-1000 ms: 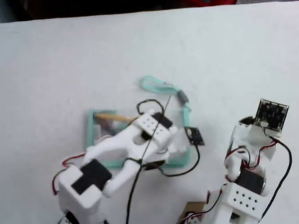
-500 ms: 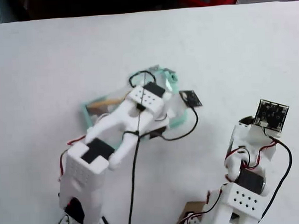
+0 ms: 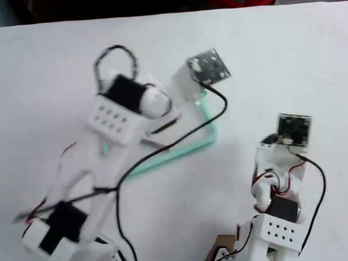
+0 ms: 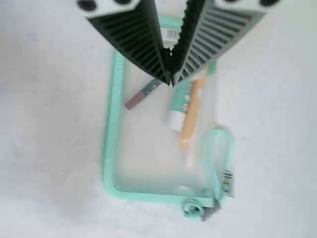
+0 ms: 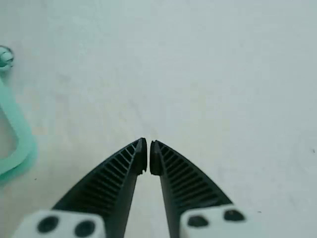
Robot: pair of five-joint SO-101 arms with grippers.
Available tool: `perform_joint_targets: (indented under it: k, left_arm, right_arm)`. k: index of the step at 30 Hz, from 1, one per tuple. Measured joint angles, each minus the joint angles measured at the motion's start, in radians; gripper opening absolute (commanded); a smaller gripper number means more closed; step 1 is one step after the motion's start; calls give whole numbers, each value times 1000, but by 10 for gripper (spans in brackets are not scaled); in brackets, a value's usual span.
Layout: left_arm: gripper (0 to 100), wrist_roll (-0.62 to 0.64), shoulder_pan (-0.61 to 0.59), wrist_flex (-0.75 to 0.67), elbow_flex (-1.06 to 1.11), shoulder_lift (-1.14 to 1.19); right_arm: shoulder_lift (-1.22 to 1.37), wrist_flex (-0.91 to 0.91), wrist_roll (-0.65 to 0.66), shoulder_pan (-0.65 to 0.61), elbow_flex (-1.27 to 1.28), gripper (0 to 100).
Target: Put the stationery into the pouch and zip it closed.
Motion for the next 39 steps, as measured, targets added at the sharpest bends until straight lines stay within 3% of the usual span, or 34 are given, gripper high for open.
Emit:
perform_joint_targets:
  k: [7,14,23,31,35,39]
  left_arm:
    - [25,104,-222,-91,0,-290]
    - [24,249,-457,-127,-2,-516]
    - [24,259,-480,-114,38,-945]
    - [28,256,-479,-305,442,-1399]
    - [25,173,-483,-410,664,-1674]
    - [25,149,-522,-391,764,-1699]
  right_arm:
    - [2,135,95,-264,-84,61]
    - [0,384,104,-388,-450,62]
    - [-21,778,103,-479,-1108,60]
    - [-21,956,103,-473,-1491,60]
    - [-23,1022,86,-473,-1662,60]
    - [-31,1112,-21,-420,-1738,60]
